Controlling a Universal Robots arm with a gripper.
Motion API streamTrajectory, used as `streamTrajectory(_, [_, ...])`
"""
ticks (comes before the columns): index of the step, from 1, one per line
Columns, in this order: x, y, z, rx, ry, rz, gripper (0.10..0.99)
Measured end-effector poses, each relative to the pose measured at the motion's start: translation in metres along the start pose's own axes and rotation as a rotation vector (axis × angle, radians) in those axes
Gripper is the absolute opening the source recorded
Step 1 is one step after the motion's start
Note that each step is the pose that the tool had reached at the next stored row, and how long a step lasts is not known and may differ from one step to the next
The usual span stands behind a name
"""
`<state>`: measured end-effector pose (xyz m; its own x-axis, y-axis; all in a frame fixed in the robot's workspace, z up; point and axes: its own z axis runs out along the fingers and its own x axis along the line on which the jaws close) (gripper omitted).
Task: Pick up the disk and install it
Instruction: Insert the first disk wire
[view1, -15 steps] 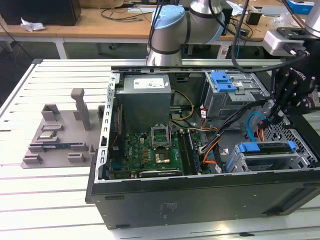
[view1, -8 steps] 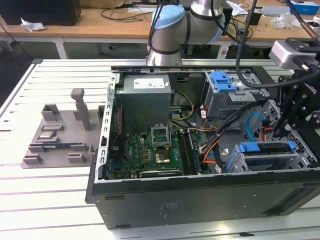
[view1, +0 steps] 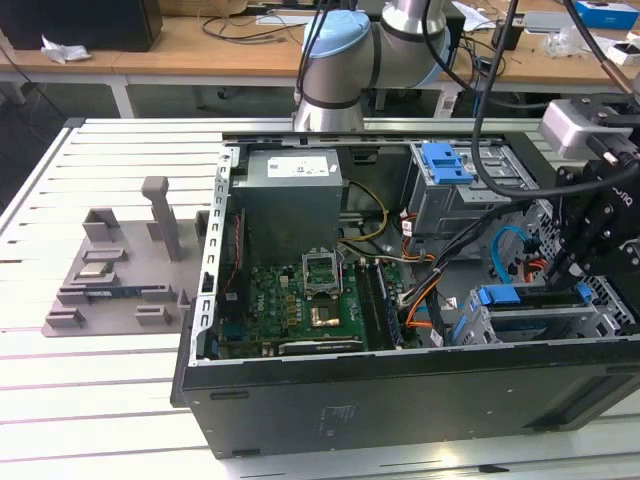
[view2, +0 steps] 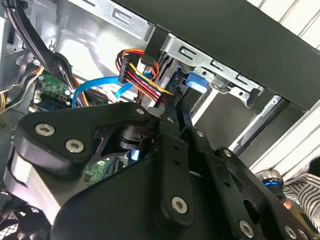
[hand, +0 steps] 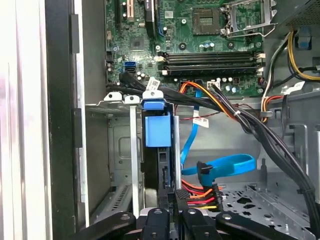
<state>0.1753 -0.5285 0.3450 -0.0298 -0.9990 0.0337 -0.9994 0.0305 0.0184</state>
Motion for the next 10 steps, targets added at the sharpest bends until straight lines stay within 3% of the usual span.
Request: streamTrajectory(10, [0.0009,0.0018,0.0066,0.000,0.0005,-0.001,0.165])
